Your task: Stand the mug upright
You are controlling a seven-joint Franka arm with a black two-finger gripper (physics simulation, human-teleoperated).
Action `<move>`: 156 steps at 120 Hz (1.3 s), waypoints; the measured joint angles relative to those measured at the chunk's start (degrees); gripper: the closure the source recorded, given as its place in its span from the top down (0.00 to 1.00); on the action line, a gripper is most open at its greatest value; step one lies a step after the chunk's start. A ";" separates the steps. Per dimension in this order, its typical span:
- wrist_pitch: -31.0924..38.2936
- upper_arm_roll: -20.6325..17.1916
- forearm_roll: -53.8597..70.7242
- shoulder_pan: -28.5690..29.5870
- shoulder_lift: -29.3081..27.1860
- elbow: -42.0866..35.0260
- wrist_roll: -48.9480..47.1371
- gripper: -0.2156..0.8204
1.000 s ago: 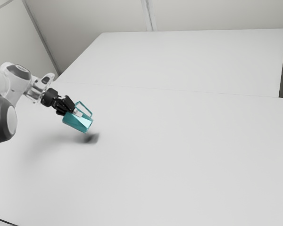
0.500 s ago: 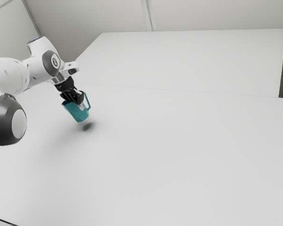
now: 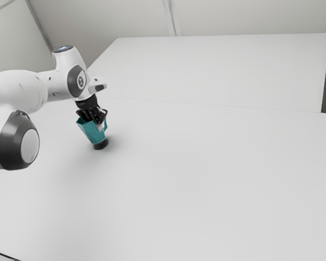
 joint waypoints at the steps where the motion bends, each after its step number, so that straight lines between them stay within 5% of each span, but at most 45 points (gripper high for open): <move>1: 0.05 0.00 0.05 -0.01 0.06 0.01 -0.17 0.03; 44: 1.93 -0.06 0.97 -0.49 1.95 0.04 -5.65 0.04; 82: 2.81 -0.06 0.44 -0.86 1.95 0.14 -7.57 0.53; 116: 2.30 0.06 0.39 -1.76 -1.77 0.30 -8.61 0.71; 144: -2.36 -0.19 1.25 -1.71 -11.78 0.10 -9.31 0.75; 156: -6.73 -4.92 3.71 0.79 -18.93 -0.06 -9.60 0.76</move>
